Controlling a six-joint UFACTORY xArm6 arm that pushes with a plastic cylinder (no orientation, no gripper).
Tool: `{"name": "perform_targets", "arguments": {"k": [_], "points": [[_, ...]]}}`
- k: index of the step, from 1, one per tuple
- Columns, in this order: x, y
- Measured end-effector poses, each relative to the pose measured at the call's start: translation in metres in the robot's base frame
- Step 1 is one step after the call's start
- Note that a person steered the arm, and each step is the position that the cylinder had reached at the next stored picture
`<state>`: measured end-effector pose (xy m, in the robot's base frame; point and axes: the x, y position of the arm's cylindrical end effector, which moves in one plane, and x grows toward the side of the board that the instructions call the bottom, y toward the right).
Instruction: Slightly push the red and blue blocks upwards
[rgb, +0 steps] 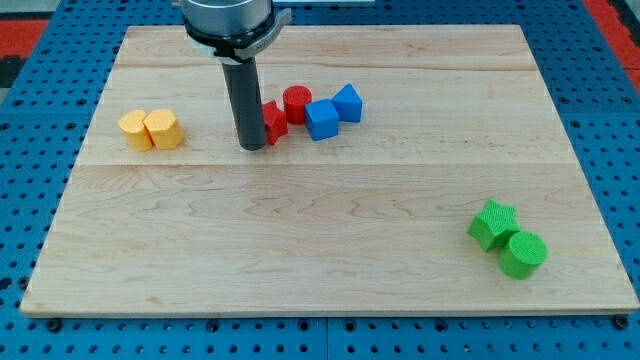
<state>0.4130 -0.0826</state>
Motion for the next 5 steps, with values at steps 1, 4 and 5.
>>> {"name": "perform_targets", "arguments": {"k": [1, 4, 5], "points": [[0.000, 0.001], [-0.004, 0.029], [0.023, 0.016]]}}
